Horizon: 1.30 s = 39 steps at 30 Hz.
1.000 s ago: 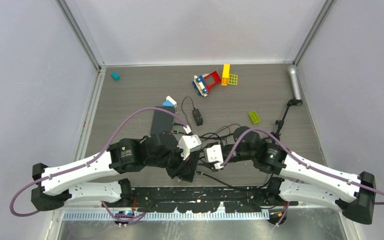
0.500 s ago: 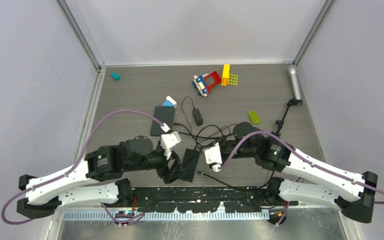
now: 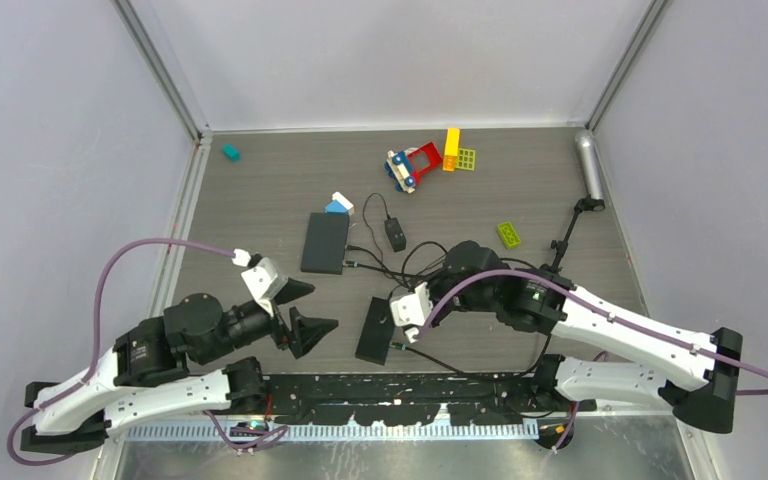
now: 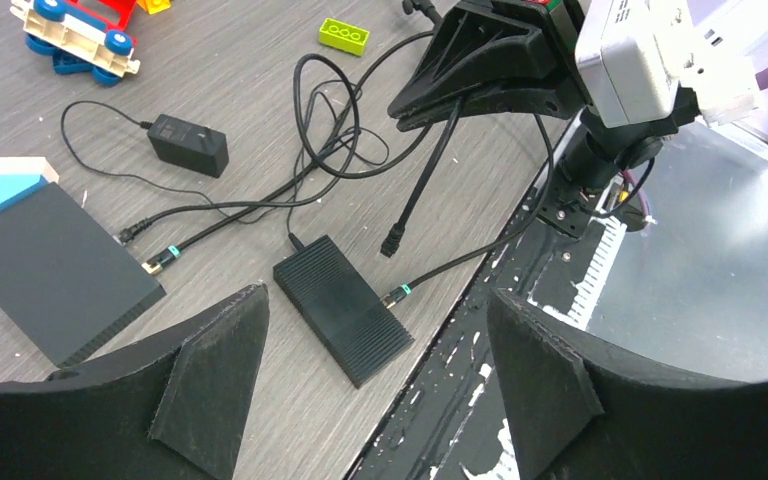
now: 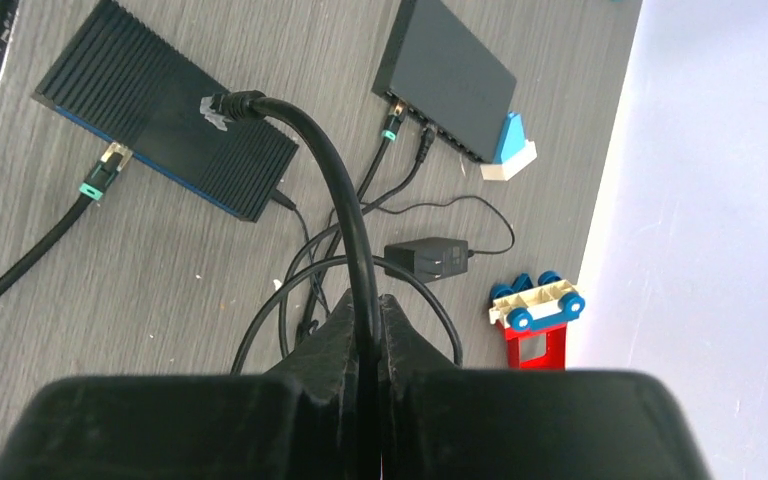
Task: Insert the plug into the switch port
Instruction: Pick up the connector from the center of the board.
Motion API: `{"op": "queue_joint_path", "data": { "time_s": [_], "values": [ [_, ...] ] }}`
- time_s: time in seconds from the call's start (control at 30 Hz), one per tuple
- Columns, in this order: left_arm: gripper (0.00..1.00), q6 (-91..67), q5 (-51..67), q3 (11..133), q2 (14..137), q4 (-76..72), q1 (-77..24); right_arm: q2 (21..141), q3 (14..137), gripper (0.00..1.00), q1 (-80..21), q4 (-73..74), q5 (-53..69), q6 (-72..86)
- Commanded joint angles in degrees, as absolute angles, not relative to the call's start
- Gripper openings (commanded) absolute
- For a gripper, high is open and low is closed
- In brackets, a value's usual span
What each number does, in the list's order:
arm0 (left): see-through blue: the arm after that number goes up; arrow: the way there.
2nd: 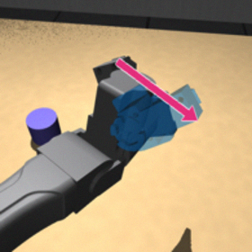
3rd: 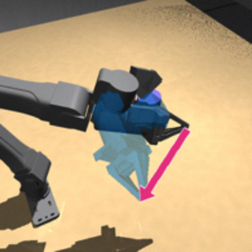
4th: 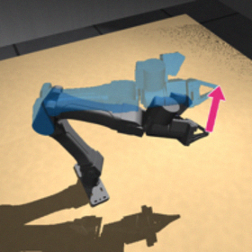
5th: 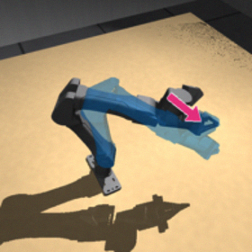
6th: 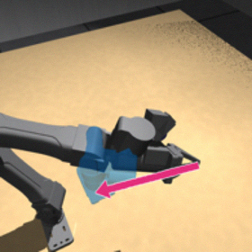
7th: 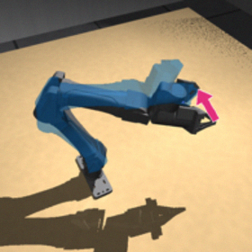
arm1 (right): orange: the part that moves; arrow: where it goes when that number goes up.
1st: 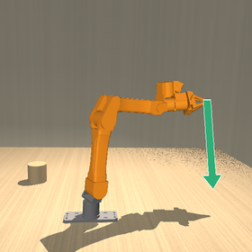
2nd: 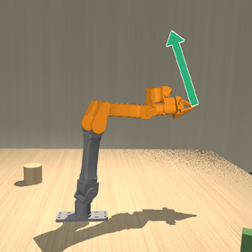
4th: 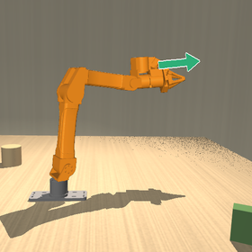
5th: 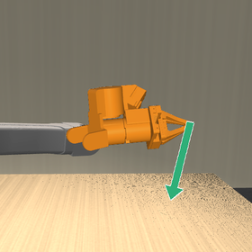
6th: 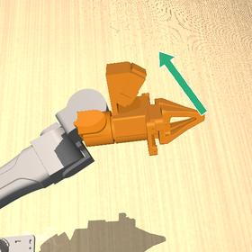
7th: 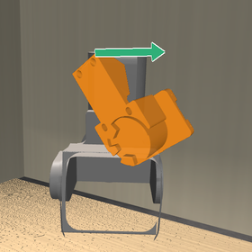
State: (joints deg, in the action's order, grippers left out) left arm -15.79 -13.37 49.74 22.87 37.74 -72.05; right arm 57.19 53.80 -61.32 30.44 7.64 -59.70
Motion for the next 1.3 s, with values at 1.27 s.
{"op": "queue_joint_path", "data": {
  "time_s": [1.27],
  "values": [
    [0.54, -7.59, 16.37, 44.15, 28.55, 4.62, -72.26, 26.38, 37.85, 0.0, -61.71, -3.27, 21.59, -19.86]
  ]
}}
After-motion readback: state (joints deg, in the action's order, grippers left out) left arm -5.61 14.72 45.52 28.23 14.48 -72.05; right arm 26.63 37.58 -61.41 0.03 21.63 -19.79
